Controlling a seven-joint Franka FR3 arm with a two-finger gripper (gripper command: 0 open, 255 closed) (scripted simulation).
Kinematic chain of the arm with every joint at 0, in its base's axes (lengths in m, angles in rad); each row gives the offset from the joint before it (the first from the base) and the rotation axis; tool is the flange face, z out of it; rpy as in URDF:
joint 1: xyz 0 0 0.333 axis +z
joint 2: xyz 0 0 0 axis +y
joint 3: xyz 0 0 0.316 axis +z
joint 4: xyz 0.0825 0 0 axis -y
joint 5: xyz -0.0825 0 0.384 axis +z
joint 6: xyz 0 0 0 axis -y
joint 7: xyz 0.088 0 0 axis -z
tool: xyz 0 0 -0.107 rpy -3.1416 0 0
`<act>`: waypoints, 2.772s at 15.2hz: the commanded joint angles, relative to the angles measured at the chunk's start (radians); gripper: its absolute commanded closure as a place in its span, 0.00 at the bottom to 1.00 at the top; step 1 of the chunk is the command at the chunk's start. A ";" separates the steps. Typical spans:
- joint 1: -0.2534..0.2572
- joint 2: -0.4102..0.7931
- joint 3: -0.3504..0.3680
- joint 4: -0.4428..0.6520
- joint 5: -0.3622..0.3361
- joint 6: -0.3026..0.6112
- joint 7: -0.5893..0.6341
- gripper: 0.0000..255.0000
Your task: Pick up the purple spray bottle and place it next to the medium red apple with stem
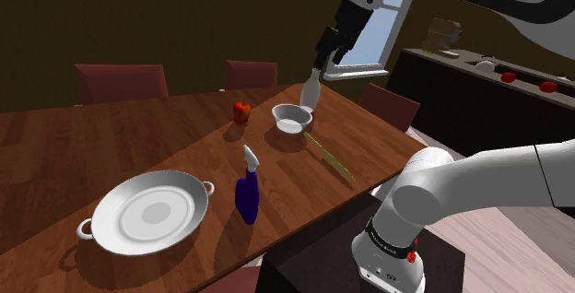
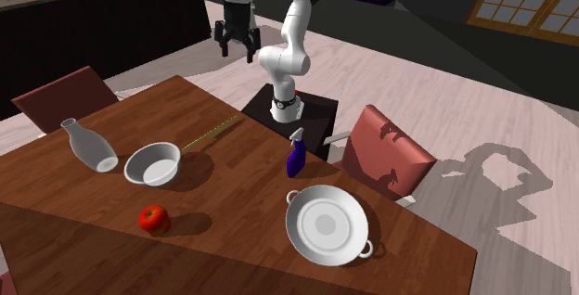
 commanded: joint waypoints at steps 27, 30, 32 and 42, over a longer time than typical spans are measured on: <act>0.076 0.351 0.461 -0.194 0.221 0.361 0.534 0.00; 0.075 0.369 0.470 -0.221 0.222 0.406 0.536 0.00; 0.073 0.386 0.479 -0.244 0.222 0.445 0.539 0.00; 0.073 0.386 0.479 -0.244 0.222 0.445 0.539 1.00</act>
